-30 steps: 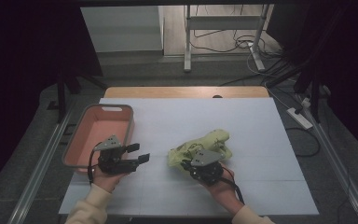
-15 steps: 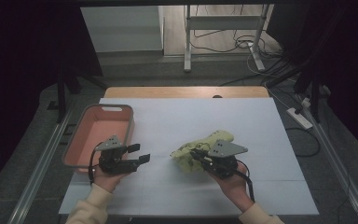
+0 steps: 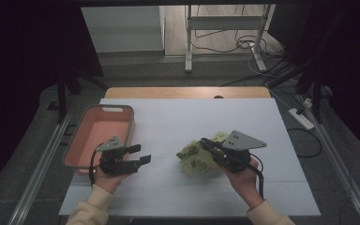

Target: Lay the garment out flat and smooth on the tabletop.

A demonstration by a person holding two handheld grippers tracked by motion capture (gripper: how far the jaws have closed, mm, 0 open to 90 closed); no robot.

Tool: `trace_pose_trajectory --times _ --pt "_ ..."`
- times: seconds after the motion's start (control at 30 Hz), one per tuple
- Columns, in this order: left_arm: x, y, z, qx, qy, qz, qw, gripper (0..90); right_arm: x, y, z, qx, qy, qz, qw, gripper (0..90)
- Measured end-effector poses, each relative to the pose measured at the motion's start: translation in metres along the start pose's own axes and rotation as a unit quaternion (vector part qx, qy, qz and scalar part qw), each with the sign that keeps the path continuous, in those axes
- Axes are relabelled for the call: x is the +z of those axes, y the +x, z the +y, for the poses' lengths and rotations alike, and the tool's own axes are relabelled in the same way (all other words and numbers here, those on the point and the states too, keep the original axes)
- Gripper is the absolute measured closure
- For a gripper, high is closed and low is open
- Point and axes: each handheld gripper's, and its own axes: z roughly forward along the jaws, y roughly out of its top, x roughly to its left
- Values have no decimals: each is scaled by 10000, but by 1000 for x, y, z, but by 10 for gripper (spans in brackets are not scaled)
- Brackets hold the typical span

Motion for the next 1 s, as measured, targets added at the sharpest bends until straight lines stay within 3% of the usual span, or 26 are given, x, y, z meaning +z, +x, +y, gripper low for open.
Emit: trace_pose_trajectory --times 0.2,0.6,1.0 --pt "1 -1 0 0 9 -6 10000 324 -6 -28 -13 331 140 -448 9983 848" --pt "1 0 0 -7 6 -10 10000 324 -1 -64 -50 1203 550 -685 9888 847" --pt "1 0 0 4 7 -17 10000 324 -3 -74 -60 1347 702 -749 9856 847"
